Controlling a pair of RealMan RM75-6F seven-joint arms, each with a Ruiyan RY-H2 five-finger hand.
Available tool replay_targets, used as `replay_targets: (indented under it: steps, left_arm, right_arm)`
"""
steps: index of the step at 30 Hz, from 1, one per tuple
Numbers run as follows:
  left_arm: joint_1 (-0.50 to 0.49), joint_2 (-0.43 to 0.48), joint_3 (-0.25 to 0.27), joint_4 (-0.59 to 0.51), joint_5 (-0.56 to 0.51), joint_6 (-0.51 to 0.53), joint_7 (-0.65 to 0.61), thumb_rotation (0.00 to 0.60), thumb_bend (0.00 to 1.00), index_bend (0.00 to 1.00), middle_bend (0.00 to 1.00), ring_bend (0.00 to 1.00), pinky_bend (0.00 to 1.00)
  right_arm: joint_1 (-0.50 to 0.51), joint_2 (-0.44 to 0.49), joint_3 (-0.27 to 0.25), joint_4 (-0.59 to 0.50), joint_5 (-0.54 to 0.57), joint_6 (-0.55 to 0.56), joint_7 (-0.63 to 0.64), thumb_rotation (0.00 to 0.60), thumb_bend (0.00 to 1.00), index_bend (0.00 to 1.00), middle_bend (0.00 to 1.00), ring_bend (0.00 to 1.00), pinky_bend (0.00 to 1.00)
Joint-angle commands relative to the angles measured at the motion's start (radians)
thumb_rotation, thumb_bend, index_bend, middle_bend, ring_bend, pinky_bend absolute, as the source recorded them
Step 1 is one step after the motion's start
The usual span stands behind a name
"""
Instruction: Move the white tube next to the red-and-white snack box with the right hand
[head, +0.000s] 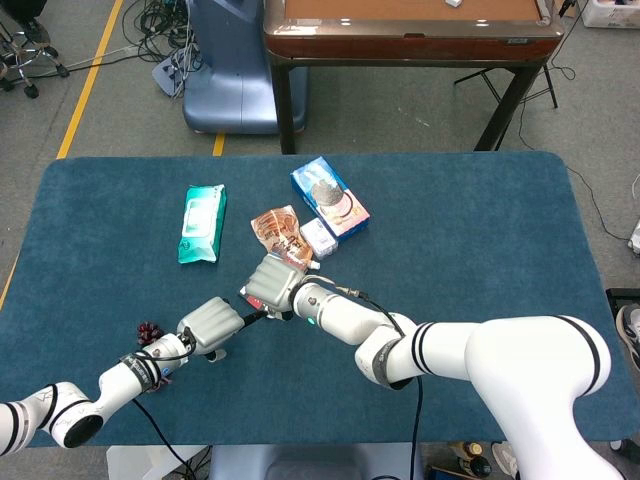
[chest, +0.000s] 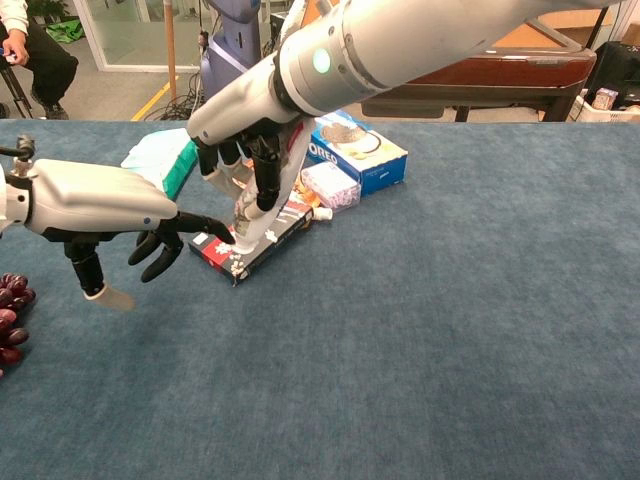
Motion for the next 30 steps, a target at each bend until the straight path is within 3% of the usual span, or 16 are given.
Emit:
replay_targets:
  steps: [1, 30]
  left_arm:
    - [-0.001, 0.0, 0.001, 0.0, 0.0, 0.0, 0.0, 0.6, 0.2, 0.08, 0.55, 0.53, 0.39]
    - [-0.007, -0.007, 0.01, 0.01, -0.005, 0.005, -0.006, 0.6, 0.2, 0.08, 0.55, 0.53, 0.39]
  right_arm:
    - [-0.003, 0.001, 0.002, 0.001, -0.004, -0.001, 0.001, 0.6, 1.0, 0.92, 0.79, 0.83, 0.48]
    - [-0.013, 0.013, 0.025, -0.014, -0.014, -0.005, 0.008, 0.6, 1.0, 0.94, 0.8, 0.84, 0.48]
